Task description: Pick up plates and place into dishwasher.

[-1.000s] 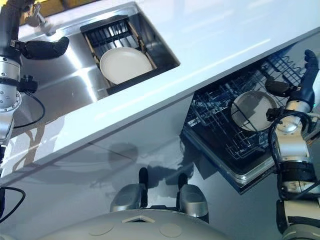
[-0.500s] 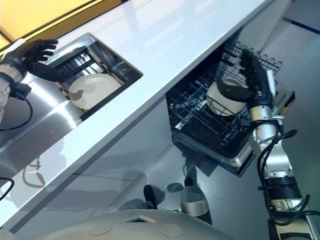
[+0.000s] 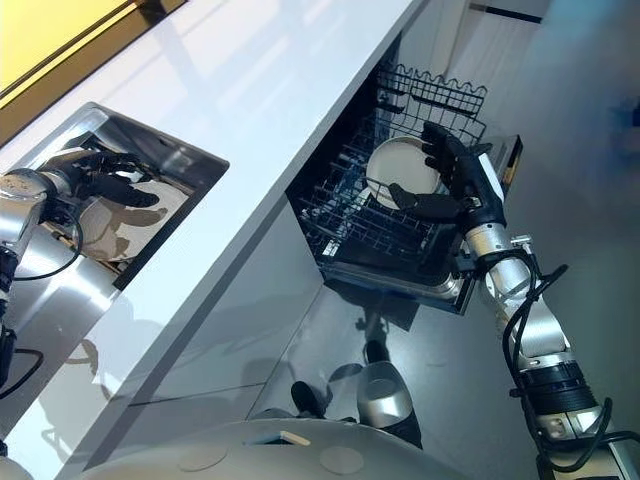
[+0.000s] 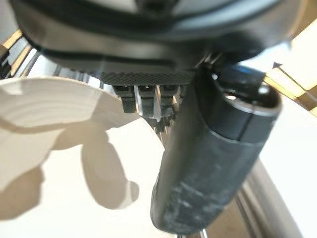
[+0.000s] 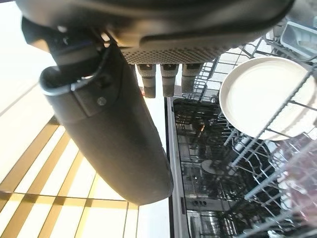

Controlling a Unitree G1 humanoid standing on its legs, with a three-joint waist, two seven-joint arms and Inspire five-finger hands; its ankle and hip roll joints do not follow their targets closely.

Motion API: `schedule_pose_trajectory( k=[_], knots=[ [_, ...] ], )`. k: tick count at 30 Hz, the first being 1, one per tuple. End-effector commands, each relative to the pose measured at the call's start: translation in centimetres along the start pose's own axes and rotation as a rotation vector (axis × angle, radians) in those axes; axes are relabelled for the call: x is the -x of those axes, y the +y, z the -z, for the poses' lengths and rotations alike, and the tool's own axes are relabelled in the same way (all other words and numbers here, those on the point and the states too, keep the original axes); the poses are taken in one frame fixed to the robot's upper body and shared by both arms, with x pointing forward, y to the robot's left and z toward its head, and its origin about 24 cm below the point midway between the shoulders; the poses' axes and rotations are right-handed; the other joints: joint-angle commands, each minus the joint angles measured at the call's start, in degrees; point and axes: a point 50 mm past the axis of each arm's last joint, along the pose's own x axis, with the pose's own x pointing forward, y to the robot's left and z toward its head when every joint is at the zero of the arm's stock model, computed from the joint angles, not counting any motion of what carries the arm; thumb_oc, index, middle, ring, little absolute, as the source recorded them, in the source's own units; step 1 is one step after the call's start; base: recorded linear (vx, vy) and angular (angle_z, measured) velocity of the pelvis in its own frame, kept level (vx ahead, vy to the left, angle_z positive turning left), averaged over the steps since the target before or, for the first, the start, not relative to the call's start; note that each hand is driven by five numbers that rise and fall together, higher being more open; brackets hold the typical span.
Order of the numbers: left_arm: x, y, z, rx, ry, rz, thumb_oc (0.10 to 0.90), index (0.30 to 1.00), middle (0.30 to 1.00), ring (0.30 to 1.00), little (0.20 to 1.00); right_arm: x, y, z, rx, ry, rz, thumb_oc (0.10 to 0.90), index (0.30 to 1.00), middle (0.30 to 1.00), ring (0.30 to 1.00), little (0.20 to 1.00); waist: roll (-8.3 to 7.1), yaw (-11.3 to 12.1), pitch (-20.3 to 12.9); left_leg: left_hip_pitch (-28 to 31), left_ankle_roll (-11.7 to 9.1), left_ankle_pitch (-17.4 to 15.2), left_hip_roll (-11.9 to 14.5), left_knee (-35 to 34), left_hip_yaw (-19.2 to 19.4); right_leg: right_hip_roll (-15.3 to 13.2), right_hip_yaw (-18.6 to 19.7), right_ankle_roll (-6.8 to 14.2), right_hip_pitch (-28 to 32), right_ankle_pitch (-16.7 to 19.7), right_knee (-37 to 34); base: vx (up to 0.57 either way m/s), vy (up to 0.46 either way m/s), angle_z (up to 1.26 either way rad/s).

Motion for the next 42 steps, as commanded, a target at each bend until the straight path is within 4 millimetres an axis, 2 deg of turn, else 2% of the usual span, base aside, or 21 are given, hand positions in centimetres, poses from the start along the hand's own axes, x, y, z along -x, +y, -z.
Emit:
schedule_pose_trajectory(
  k=[1, 4, 10, 14, 18, 22, 28, 32, 38, 42],
  knots=[
    [1.2, 3.5, -1.9, -0.122, 0.051, -0.09, 0.8, 0.9, 0.9, 0.9, 0.9, -1.3, -0.2, -6.6, 0.087, -0.3, -0.04, 0.8, 0.9, 0.9, 0.9, 0.9, 2.51, -1.41, -3.39, -2.87, 2.61, -6.29, -4.49, 3.84, -1.57, 2.43, -0.48, 7.02, -3.01, -2.91, 7.01, 0.0, 0.073, -0.16],
    [1.3, 3.8, 0.2, -0.193, 0.206, -0.026, 0.8, 0.9, 0.9, 0.9, 0.9, -1.1, -0.5, -6.7, 0.097, -0.302, -0.037, 0.8, 0.9, 0.9, 0.9, 0.9, 2.52, -1.83, -2.68, -3.09, 2.66, -6.28, -4.56, 4.03, -1.15, 2.31, -0.32, 7.23, -3.19, -2.53, 6.59, -0.01, 0.045, -0.15],
    [1.5, 2.4, 3.6, -0.136, 0.367, 0.21, 0.8, 0.9, 0.9, 0.9, 0.9, -0.7, -0.7, -6.3, 0.108, -0.298, -0.023, 0.8, 0.9, 0.9, 0.9, 0.9, 2.98, -0.97, -2.01, -3.22, 2.73, -6.07, -4.5, 3.97, -1.4, 2.13, -1.21, 7.23, -2.79, -2.73, 5.7, -0.02, 0.001, -0.13],
    [1.5, 2.3, 4.3, -0.167, 0.321, 0.162, 0.8, 0.9, 0.9, 0.9, 0.9, -0.7, -0.7, -6.0, 0.097, -0.29, -0.008, 0.8, 0.9, 0.9, 0.9, 0.9, 3.09, 0.53, -2.06, -3.4, 2.67, -5.88, -4.48, 3.82, -2.41, 2.2, -2.03, 6.94, -2.32, -2.81, 5.1, -0.03, -0.041, 0.0],
    [2.4, 4.6, 1.8, -0.195, 0.136, -0.082, 0.8, 0.9, 0.9, 0.9, 0.9, -0.7, -0.9, -5.6, 0.093, -0.265, 0.018, 0.8, 0.9, 0.9, 0.9, 0.9, 3.06, 2.46, -2.86, -3.49, 2.59, -5.69, -4.47, 3.64, -3.79, 2.39, -3.46, 6.41, -1.47, -3.75, 4.73, -0.01, -0.06, 0.07],
    [3.7, 7.2, -0.5, -0.187, -0.008, -0.217, 0.8, 0.9, 0.9, 0.9, 0.9, -1.0, -1.0, -5.4, 0.095, -0.253, 0.03, 0.8, 0.9, 0.9, 0.9, 0.9, 3.11, 3.6, -3.66, -3.36, 2.37, -5.24, -4.48, 2.94, -5.06, 2.61, -4.48, 6.03, -0.91, -4.18, 4.69, 0.02, -0.052, 0.04],
    [4.8, 9.1, -2.8, -0.178, -0.145, -0.365, 0.8, 0.9, 0.9, 0.9, 0.9, -1.3, -0.8, -4.9, 0.086, -0.238, 0.026, 0.8, 0.9, 0.9, 0.9, 0.9, 2.68, 4.02, -4.32, -3.22, 2.3, -5.09, -4.4, 2.65, -5.79, 2.85, -4.96, 5.68, -0.5, -4.71, 4.74, 0.02, -0.048, 0.09],
    [5.2, 9.6, -4.0, -0.172, -0.177, -0.405, 0.8, 0.9, 0.9, 0.9, 0.9, -1.3, -0.6, -4.6, 0.08, -0.227, 0.014, 0.8, 0.9, 0.9, 0.9, 0.9, 2.25, 3.86, -4.64, -3.26, 2.17, -4.96, -4.24, 2.61, -5.74, 2.88, -5.29, 5.63, -0.52, -4.79, 4.91, 0.01, -0.044, 0.07],
    [5.2, 9.1, -5.5, -0.076, -0.297, -0.469, 0.8, 0.9, 0.9, 0.9, 0.9, -1.3, -0.4, -4.3, 0.067, -0.211, 0.008, 0.8, 0.9, 0.9, 0.9, 0.9, 1.77, 3.75, -4.46, -3.58, 2.21, -4.99, -4.19, 3.06, -6.17, 3.16, -5.31, 5.3, -0.77, -5.26, 5.72, 0.0, -0.02, 0.01],
    [5.2, 8.9, -6.1, -0.086, -0.34, -0.51, 0.8, 0.9, 0.9, 0.9, 0.9, -1.3, -0.3, -3.9, 0.065, -0.198, 0.004, 0.8, 0.9, 0.9, 0.9, 0.9, 1.51, 3.83, -4.44, -3.76, 2.15, -4.94, -4.11, 3.27, -6.16, 3.2, -5.5, 5.2, -0.86, -5.44, 5.87, 0.0, 0.0, 0.0]
  ],
)
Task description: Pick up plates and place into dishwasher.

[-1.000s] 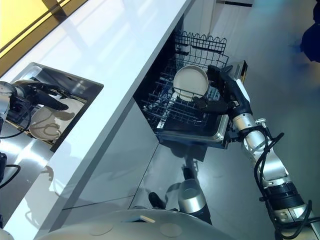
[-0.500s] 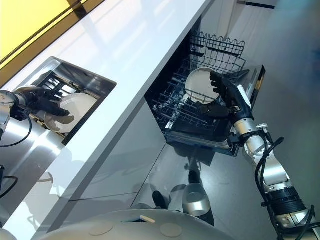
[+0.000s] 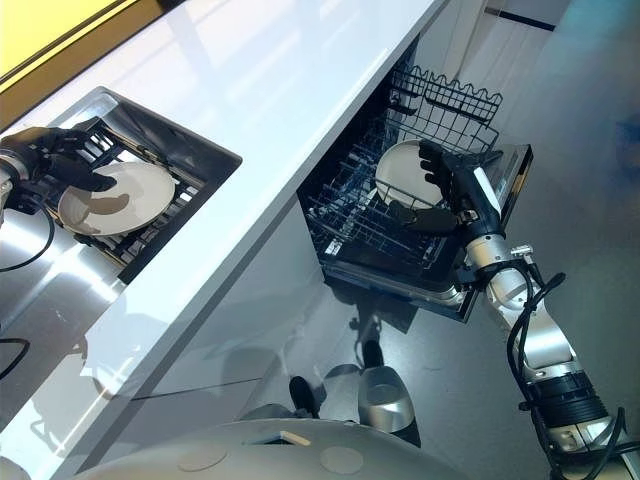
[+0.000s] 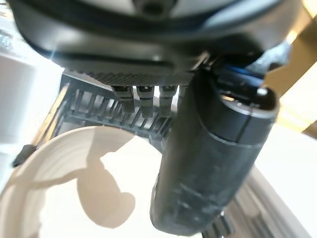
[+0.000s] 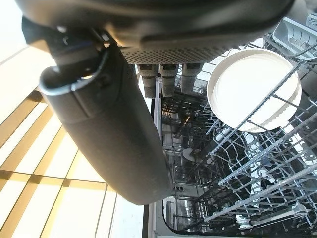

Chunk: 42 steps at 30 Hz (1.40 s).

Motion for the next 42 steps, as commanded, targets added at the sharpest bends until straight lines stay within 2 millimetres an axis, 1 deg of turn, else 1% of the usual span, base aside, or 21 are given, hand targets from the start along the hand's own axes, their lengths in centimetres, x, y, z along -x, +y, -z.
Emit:
schedule_pose_trajectory(
  k=[1, 6, 10, 13, 19, 23, 27, 29, 31, 34, 37, 38, 39, 40, 41, 42],
  knots=[
    [2.1, 6.6, -5.0, 0.029, -0.228, -0.278, 0.8, 0.9, 0.9, 0.9, 0.9, -2.0, -0.6, -5.3, 0.004, -0.266, 0.02, 0.8, 0.9, 0.9, 0.9, 0.9, 2.89, -0.73, -4.14, -2.98, 1.69, -4.85, -3.81, 3.33, -1.47, 3.08, -1.27, 5.48, -1.1, -7.35, 8.56, 0.0, 0.0, 0.0],
    [1.7, 5.3, -4.4, 0.03, -0.22, -0.253, 0.8, 0.9, 0.9, 0.9, 0.9, -2.0, -0.5, -4.9, 0.002, -0.249, 0.015, 0.8, 0.9, 0.9, 0.9, 0.9, 2.63, -0.65, -3.62, -3.25, 1.75, -4.9, -3.84, 3.67, -1.76, 3.15, -1.31, 5.41, -1.48, -7.35, 9.25, 0.01, 0.003, 0.0],
    [1.3, 4.3, -3.5, -0.005, -0.162, -0.201, 0.8, 0.9, 0.9, 0.9, 0.9, -2.1, -0.4, -5.0, 0.011, -0.239, 0.009, 0.8, 0.9, 0.9, 0.9, 0.9, 2.62, -0.79, -3.2, -3.49, 1.84, -4.97, -3.83, 3.98, -1.67, 3.09, -1.39, 5.46, -1.94, -7.23, 9.77, 0.02, 0.016, 0.0],
    [1.1, 4.0, -2.8, -0.044, -0.114, -0.178, 0.8, 0.9, 0.9, 0.9, 0.9, -2.2, -0.4, -5.0, 0.02, -0.231, 0.003, 0.8, 0.9, 0.9, 0.9, 0.9, 2.66, -0.95, -2.87, -3.61, 1.92, -5.08, -3.85, 4.21, -1.43, 2.98, -1.37, 5.67, -2.32, -6.93, 10.17, 0.05, 0.051, 0.0],
    [0.9, 4.3, -1.4, -0.12, -0.01, -0.157, 0.8, 0.9, 0.9, 0.9, 0.9, -2.2, -0.5, -5.1, 0.049, -0.227, -0.01, 0.8, 0.9, 0.9, 0.9, 0.9, 2.64, -1.68, -1.69, -4.32, 2.07, -5.31, -3.89, 4.82, -0.77, 2.76, -1.01, 6.06, -3.38, -6.32, 10.47, 0.03, 0.072, -0.02],
    [0.8, 4.5, 0.1, -0.161, 0.109, -0.098, 0.8, 0.9, 0.9, 0.9, 0.9, -2.4, -0.9, -5.8, 0.07, -0.238, -0.018, 0.8, 0.9, 0.9, 0.9, 0.9, 2.48, -2.39, -0.31, -5.0, 2.11, -5.2, -3.88, 4.92, -0.23, 2.76, -0.47, 6.39, -4.35, -5.7, 10.63, -0.01, 0.079, -0.08],
    [0.8, 4.7, 1.1, -0.216, 0.21, -0.052, 0.8, 0.9, 0.9, 0.9, 0.9, -2.5, -1.0, -6.3, 0.091, -0.249, -0.026, 0.8, 0.9, 0.9, 0.9, 0.9, 2.48, -3.18, 0.91, -5.56, 2.18, -5.19, -3.89, 5.06, 0.33, 2.69, 0.04, 6.71, -5.09, -5.22, 10.57, -0.01, 0.07, -0.08],
    [0.9, 5.0, 1.4, -0.25, 0.238, -0.057, 0.8, 0.9, 0.9, 0.9, 0.9, -2.6, -1.0, -6.4, 0.095, -0.249, -0.027, 0.8, 0.9, 0.9, 0.9, 0.9, 2.39, -3.39, 1.32, -5.74, 2.2, -5.14, -3.87, 5.12, 0.58, 2.68, 0.22, 6.72, -5.33, -5.05, 10.44, -0.01, 0.064, -0.21],
    [1.1, 6.0, 1.6, -0.322, 0.289, -0.056, 0.8, 0.9, 0.9, 0.9, 0.9, -2.6, -1.3, -6.6, 0.109, -0.253, -0.029, 0.8, 0.9, 0.9, 0.9, 0.9, 2.41, -3.96, 2.1, -6.09, 2.18, -5.2, -3.8, 5.2, 1.25, 2.56, 0.39, 6.91, -5.79, -4.83, 10.08, -0.03, 0.059, -0.14],
    [1.3, 6.4, 1.7, -0.324, 0.312, -0.028, 0.8, 0.9, 0.9, 0.9, 0.9, -2.5, -1.4, -6.7, 0.115, -0.255, -0.027, 0.8, 0.9, 0.9, 0.9, 0.9, 2.45, -4.3, 2.72, -6.27, 2.08, -4.97, -3.73, 5.03, 1.63, 2.57, 0.6, 7.01, -5.99, -4.58, 9.76, -0.02, 0.025, -0.12],
    [1.2, 6.0, 1.8, -0.252, 0.31, 0.023, 0.8, 0.9, 0.9, 0.9, 0.9, -2.4, -1.4, -6.5, 0.116, -0.258, -0.029, 0.8, 0.9, 0.9, 0.9, 0.9, 2.51, -4.42, 3.16, -6.4, 2.03, -4.79, -3.57, 4.86, 1.77, 2.58, 0.55, 7.01, -6.09, -4.71, 9.76, -0.01, 0.004, -0.02],
    [1.2, 5.6, 1.9, -0.183, 0.302, 0.06, 0.8, 0.9, 0.9, 0.9, 0.9, -2.4, -1.4, -6.5, 0.117, -0.258, -0.031, 0.8, 0.9, 0.9, 0.9, 0.9, 2.54, -4.37, 3.19, -6.37, 1.96, -4.71, -3.48, 4.82, 1.84, 2.55, 0.47, 7.01, -5.97, -4.85, 9.72, 0.0, 0.0, 0.0],
    [1.1, 5.1, 2.1, -0.116, 0.29, 0.093, 0.657, 0.778, 0.778, 0.778, 0.757, -2.3, -1.4, -6.4, 0.115, -0.256, -0.031, 0.8, 0.9, 0.9, 0.9, 0.9, 2.57, -4.28, 3.15, -6.33, 1.92, -4.63, -3.43, 4.71, 1.79, 2.59, 0.42, 6.97, -5.86, -5.03, 9.67, 0.0, 0.0, 0.0],
    [0.9, 4.3, 2.2, -0.031, 0.268, 0.133, 0.27, 0.446, 0.446, 0.446, 0.37, -2.2, -1.3, -6.2, 0.112, -0.254, -0.029, 0.8, 0.9, 0.9, 0.9, 0.9, 2.61, -4.14, 3.12, -6.29, 1.93, -4.58, -3.38, 4.61, 1.68, 2.61, 0.27, 6.9, -5.7, -5.23, 9.55, -0.01, -0.036, 0.0],
    [0.7, 3.1, 2.1, 0.062, 0.242, 0.189, 0.1, 0.3, 0.3, 0.3, 0.2, -2.1, -1.1, -6.1, 0.109, -0.253, -0.029, 0.8, 0.9, 0.9, 0.9, 0.9, 2.59, -3.99, 3.11, -6.2, 1.93, -4.54, -3.35, 4.55, 1.59, 2.66, 0.13, 6.85, -5.51, -5.47, 9.44, -0.01, -0.05, 0.02],
    [0.5, 2.1, 2.0, 0.135, 0.216, 0.244, 0.1, 0.3, 0.3, 0.3, 0.2, -2.1, -1.0, -5.9, 0.104, -0.251, -0.029, 0.8, 0.9, 0.9, 0.9, 0.9, 2.62, -3.86, 3.09, -6.11, 1.92, -4.51, -3.28, 4.49, 1.55, 2.68, -0.07, 6.83, -5.4, -5.65, 9.42, -0.02, -0.055, 0.03]
  ],
)
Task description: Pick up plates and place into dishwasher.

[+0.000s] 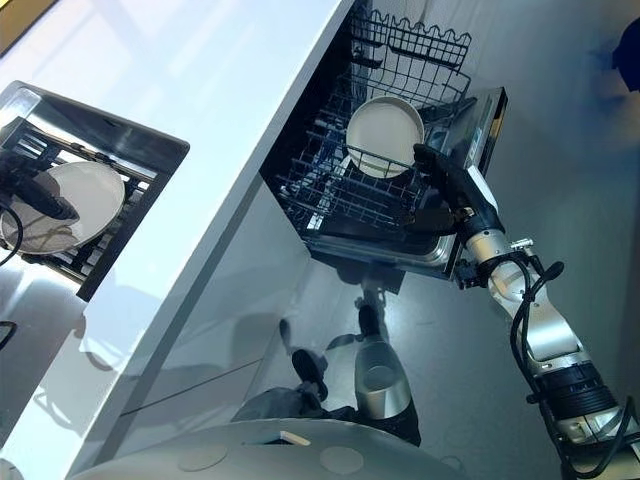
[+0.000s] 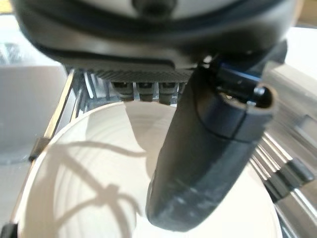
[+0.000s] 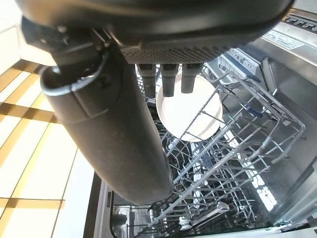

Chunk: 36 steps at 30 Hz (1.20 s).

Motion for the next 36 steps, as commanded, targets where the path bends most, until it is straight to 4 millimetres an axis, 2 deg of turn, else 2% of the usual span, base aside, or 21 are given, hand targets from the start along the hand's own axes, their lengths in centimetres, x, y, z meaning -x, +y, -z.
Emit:
schedule_pose_trajectory(
  k=[1, 4, 7, 11, 18, 24, 29, 31, 33, 34, 36],
  knots=[
    [0.2, -1.2, -1.0, 0.269, -0.13, 0.186, 0.1, 0.3, 0.3, 0.3, 0.2, -1.2, -0.9, -5.5, 0.028, -0.291, 0.039, 0.8, 0.9, 0.9, 0.9, 0.9, 1.38, 0.85, -3.41, -4.78, 1.56, -3.94, -3.12, 4.44, -1.53, 2.64, -0.64, 5.07, -1.79, -7.75, 8.13, -0.02, -0.066, 0.05],
    [-0.2, -4.2, -2.2, 0.388, -0.233, 0.318, 0.1, 0.3, 0.3, 0.3, 0.2, -1.3, -0.3, -5.1, 0.018, -0.282, 0.045, 0.8, 0.9, 0.9, 0.9, 0.9, 1.5, 1.76, -3.76, -4.46, 1.38, -3.85, -2.98, 4.34, -2.08, 2.66, -1.36, 4.88, -1.17, -8.36, 7.9, -0.01, -0.077, 0.07],
    [-0.1, -5.5, -3.2, 0.45, -0.327, 0.363, 0.1, 0.3, 0.3, 0.3, 0.2, -1.4, 0.1, -4.8, -0.002, -0.277, 0.053, 0.8, 0.9, 0.9, 0.9, 0.9, 1.78, 2.92, -4.28, -4.1, 1.23, -3.79, -2.87, 4.21, -3.0, 2.67, -2.3, 4.55, -0.38, -9.07, 7.73, -0.02, -0.093, 0.07],
    [0.3, -5.8, -3.9, 0.479, -0.409, 0.367, 0.1, 0.3, 0.3, 0.3, 0.2, -1.5, 0.2, -4.7, -0.02, -0.283, 0.072, 0.8, 0.9, 0.9, 0.9, 0.9, 1.98, 4.21, -5.63, -3.43, 1.03, -3.61, -2.9, 3.86, -4.24, 2.86, -3.35, 4.05, 1.03, -9.84, 7.24, -0.01, -0.104, 0.18],
    [0.6, -5.6, -4.1, 0.449, -0.454, 0.338, 0.1, 0.3, 0.3, 0.3, 0.2, -1.6, -0.1, -5.3, -0.022, -0.317, 0.101, 0.8, 0.9, 0.9, 0.9, 0.9, 2.04, 5.44, -7.59, -2.74, 0.88, -3.48, -3.11, 3.37, -5.68, 3.12, -4.18, 3.5, 2.51, -10.18, 6.42, -0.02, -0.073, 0.12],
    [1.3, -4.5, -4.9, 0.462, -0.537, 0.284, 0.1, 0.3, 0.3, 0.3, 0.2, -1.5, -0.9, -6.1, -0.021, -0.371, 0.13, 0.8, 0.9, 0.9, 0.9, 0.9, 1.9, 6.05, -9.06, -1.99, 0.73, -3.13, -2.89, 2.27, -6.48, 3.53, -4.57, 3.08, 3.77, -10.63, 5.71, -0.06, -0.071, 0.01],
    [2.2, -3.2, -5.8, 0.406, -0.615, 0.172, 0.1, 0.3, 0.3, 0.3, 0.2, -1.3, -1.8, -7.8, -0.008, -0.464, 0.177, 0.8, 0.9, 0.9, 0.9, 0.9, 1.7, 6.5, -9.9, -1.55, 0.34, -2.7, -2.44, 1.48, -6.77, 4.03, -4.8, 2.58, 4.63, -10.84, 5.12, -0.07, -0.073, 0.09],
    [3.0, -1.3, -6.2, 0.27, -0.632, -0.045, 0.1, 0.3, 0.3, 0.3, 0.2, -1.3, -2.7, -9.4, 0.012, -0.53, 0.215, 0.8, 0.9, 0.9, 0.9, 0.9, 1.54, 6.93, -10.3, -1.35, 0.02, -2.41, -2.31, 1.01, -7.16, 4.33, -5.04, 2.24, 5.25, -10.73, 4.31, -0.08, -0.08, 0.09],
    [4.6, 1.5, -6.6, 0.101, -0.655, -0.306, 0.1, 0.3, 0.3, 0.3, 0.2, -1.2, -3.7, -11.1, 0.03, -0.592, 0.254, 0.8, 0.9, 0.9, 0.9, 0.9, 1.31, 7.35, -10.64, -1.31, -0.27, -2.29, -2.22, 0.84, -7.42, 4.55, -5.24, 1.96, 5.77, -10.71, 3.71, -0.09, -0.075, 0.12],
    [5.7, 2.9, -6.7, 0.059, -0.684, -0.417, 0.1, 0.3, 0.3, 0.3, 0.2, -1.0, -4.4, -11.8, 0.046, -0.624, 0.277, 0.8, 0.9, 0.9, 0.9, 0.9, 1.17, 7.57, -10.88, -1.43, -0.5, -2.16, -2.11, 0.83, -7.5, 4.65, -5.24, 1.77, 5.88, -10.75, 3.6, -0.1, -0.061, 0.15],
    [7.6, 4.5, -7.2, 0.034, -0.754, -0.55, 0.1, 0.3, 0.3, 0.3, 0.2, -0.5, -5.3, -12.9, 0.088, -0.672, 0.322, 0.8, 0.9, 0.9, 0.9, 0.9, 1.04, 8.04, -11.13, -1.56, -0.77, -1.94, -1.8, 0.76, -7.71, 4.83, -5.33, 1.44, 6.05, -10.98, 3.66, -0.09, -0.047, 0.19]
  ],
)
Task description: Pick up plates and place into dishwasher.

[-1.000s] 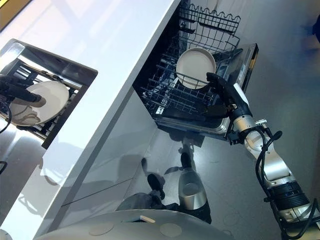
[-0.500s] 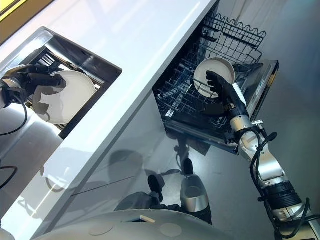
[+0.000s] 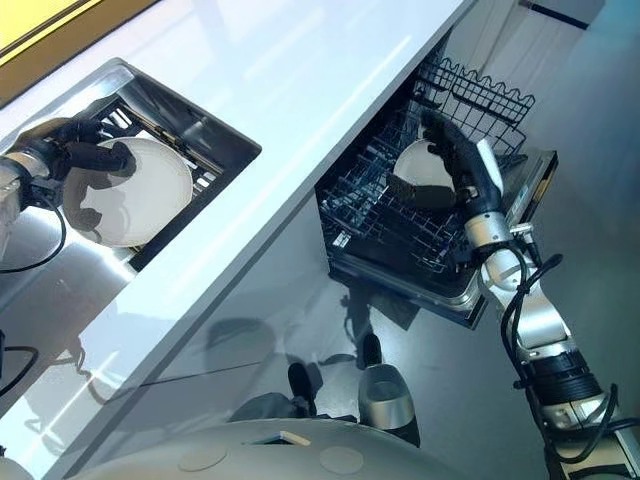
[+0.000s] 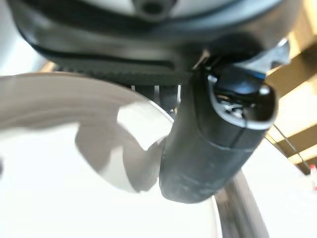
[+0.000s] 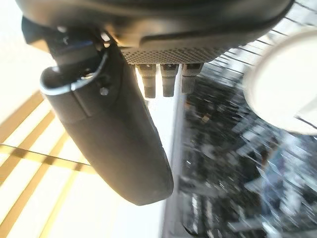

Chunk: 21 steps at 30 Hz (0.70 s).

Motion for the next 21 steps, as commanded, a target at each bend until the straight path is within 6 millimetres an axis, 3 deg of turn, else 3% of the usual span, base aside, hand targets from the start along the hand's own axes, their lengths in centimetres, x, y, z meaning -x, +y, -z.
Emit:
schedule_pose_trajectory(
  k=[1, 7, 8, 13, 21],
  knots=[
    [3.9, 7.7, -6.6, -0.217, -0.353, -0.437, 0.1, 0.3, 0.3, 0.3, 0.2, -1.3, -4.0, -9.1, 0.095, -0.474, 0.155, 0.8, 0.9, 0.9, 0.9, 0.9, 2.76, 1.57, -7.66, -2.92, -0.66, -2.72, -2.34, 0.71, -1.02, 4.86, -0.92, 1.35, -0.52, -11.08, 8.68, -0.09, -0.042, 0.13],
    [7.5, 7.5, -8.8, -0.199, -0.636, -0.694, 0.1, 0.3, 0.3, 0.3, 0.2, -1.1, -4.7, -10.8, 0.052, -0.57, 0.148, 0.8, 0.9, 0.9, 0.9, 0.9, 1.94, 3.01, -8.55, -2.87, -1.49, -2.13, -1.56, 0.56, -1.75, 5.16, -1.09, 0.45, 0.44, -11.65, 8.35, -0.06, -0.039, 0.13],
    [8.5, 6.8, -9.1, -0.144, -0.748, -0.781, 0.1, 0.3, 0.3, 0.3, 0.2, -1.3, -4.2, -11.4, -0.032, -0.595, 0.092, 0.8, 0.9, 0.9, 0.9, 0.9, 1.57, 3.51, -8.91, -2.84, -1.68, -2.04, -1.43, 0.55, -1.96, 5.21, -1.16, 0.18, 0.72, -11.71, 8.13, -0.05, -0.056, 0.17],
    [10.1, 4.3, -10.2, -0.033, -0.97, -0.917, 0.1, 0.3, 0.3, 0.3, 0.2, -2.1, -1.2, -12.7, -0.25, -0.629, -0.1, 0.8, 0.9, 0.9, 0.9, 0.9, 0.85, 4.14, -9.73, -2.74, -2.07, -1.84, -1.05, 0.59, -2.42, 5.17, -1.51, -0.53, 1.29, -12.07, 8.0, -0.04, -0.051, 0.27],
    [11.5, 0.8, -13.9, -0.01, -1.256, -0.973, 0.1, 0.3, 0.3, 0.3, 0.2, -3.5, 3.9, -14.2, -0.685, -0.584, -0.403, 0.8, 0.9, 0.9, 0.9, 0.9, 0.02, 4.7, -11.42, -2.53, -2.74, -1.24, -0.63, 0.4, -3.24, 5.06, -2.11, -0.88, 2.02, -11.46, 6.77, -0.02, -0.059, 0.16]
  ],
)
